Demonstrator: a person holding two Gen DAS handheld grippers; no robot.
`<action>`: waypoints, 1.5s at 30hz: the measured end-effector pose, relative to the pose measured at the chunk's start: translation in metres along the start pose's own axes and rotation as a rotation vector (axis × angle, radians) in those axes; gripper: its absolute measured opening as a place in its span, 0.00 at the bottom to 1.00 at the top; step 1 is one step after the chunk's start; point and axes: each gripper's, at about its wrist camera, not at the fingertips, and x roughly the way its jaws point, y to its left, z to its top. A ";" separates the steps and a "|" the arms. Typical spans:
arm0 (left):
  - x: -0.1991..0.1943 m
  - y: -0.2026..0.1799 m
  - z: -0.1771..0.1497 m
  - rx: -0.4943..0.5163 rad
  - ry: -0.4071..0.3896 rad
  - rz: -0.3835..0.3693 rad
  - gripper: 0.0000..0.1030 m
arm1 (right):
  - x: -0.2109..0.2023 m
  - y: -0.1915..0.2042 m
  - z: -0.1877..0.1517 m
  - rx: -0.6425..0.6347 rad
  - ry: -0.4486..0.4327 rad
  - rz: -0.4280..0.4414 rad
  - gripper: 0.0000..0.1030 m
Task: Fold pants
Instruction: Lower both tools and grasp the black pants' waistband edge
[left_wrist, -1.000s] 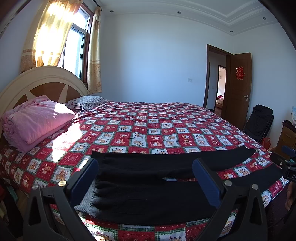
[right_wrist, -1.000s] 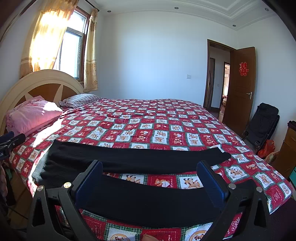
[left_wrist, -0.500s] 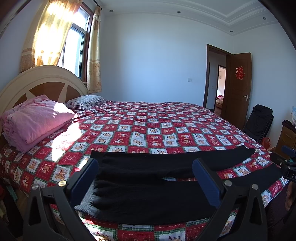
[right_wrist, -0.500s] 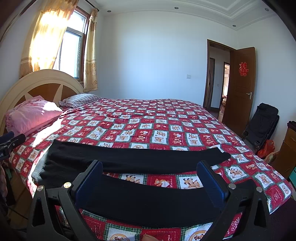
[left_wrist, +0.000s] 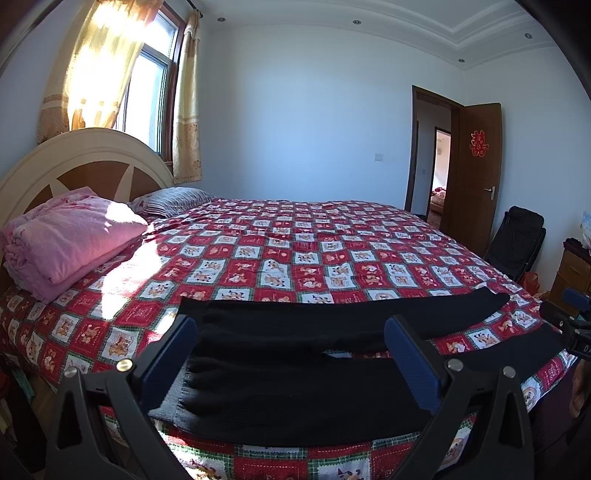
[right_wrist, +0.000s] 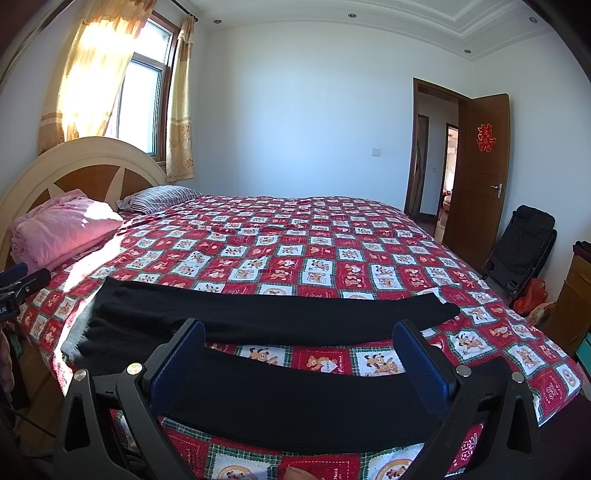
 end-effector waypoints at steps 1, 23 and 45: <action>0.000 0.000 0.000 0.000 0.000 0.000 1.00 | 0.000 0.002 0.000 -0.001 0.001 0.000 0.99; 0.145 0.119 -0.014 0.013 0.166 0.229 1.00 | 0.078 0.002 -0.047 -0.018 0.173 0.072 0.99; 0.311 0.181 -0.030 -0.083 0.507 0.059 0.74 | 0.176 -0.130 -0.033 0.138 0.351 -0.079 0.44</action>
